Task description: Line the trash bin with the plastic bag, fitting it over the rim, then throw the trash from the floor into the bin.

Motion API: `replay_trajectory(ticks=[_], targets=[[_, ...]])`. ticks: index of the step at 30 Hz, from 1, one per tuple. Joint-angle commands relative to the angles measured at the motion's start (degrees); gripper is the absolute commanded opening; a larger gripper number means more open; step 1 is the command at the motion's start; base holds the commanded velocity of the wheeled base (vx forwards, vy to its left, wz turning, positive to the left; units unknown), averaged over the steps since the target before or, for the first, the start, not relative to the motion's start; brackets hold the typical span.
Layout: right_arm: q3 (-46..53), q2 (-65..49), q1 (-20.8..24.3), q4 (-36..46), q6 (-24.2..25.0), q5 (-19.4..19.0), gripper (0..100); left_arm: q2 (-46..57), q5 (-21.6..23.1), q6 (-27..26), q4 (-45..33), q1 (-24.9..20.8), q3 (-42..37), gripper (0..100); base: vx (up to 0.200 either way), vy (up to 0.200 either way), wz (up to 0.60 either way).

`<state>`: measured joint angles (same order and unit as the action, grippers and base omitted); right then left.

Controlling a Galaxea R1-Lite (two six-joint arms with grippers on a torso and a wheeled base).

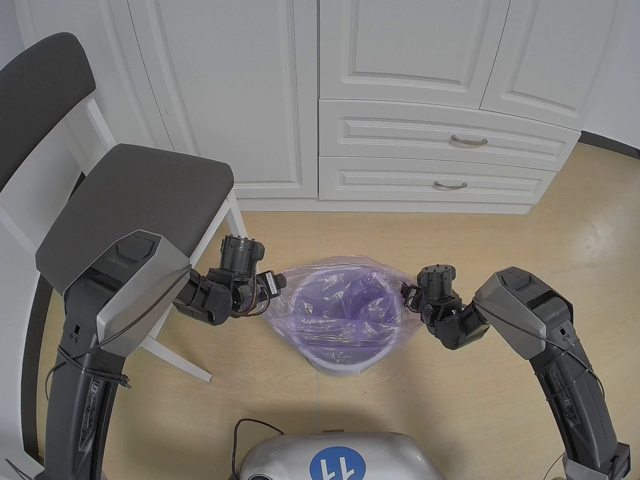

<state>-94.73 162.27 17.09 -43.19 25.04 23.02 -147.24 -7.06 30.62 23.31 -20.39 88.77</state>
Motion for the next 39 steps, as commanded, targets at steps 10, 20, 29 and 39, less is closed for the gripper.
replay_trajectory(ticks=[10, 20, 29, 39], targets=[[5.0, -4.7, 0.8, 7.6, 0.3, 1.3, 100, -0.2, -0.4, 0.5, -12.9, 0.2, 4.1, 100, 0.000, 0.000, 0.00], [19.6, -17.7, 4.5, 4.0, -4.6, 0.5, 100, 7.8, 0.1, -1.5, -12.4, -0.4, -2.7, 100, 0.000, 0.000, 0.00], [31.7, -21.9, 4.4, 0.4, -15.2, -1.4, 100, 10.0, 0.2, -11.5, -12.4, -1.5, -11.0, 100, 0.000, 0.000, 0.00], [43.5, -25.2, 4.7, -3.0, -25.4, -6.1, 100, 10.0, 0.1, -15.4, -12.4, -1.4, -13.8, 100, 0.000, 0.000, 0.00]])
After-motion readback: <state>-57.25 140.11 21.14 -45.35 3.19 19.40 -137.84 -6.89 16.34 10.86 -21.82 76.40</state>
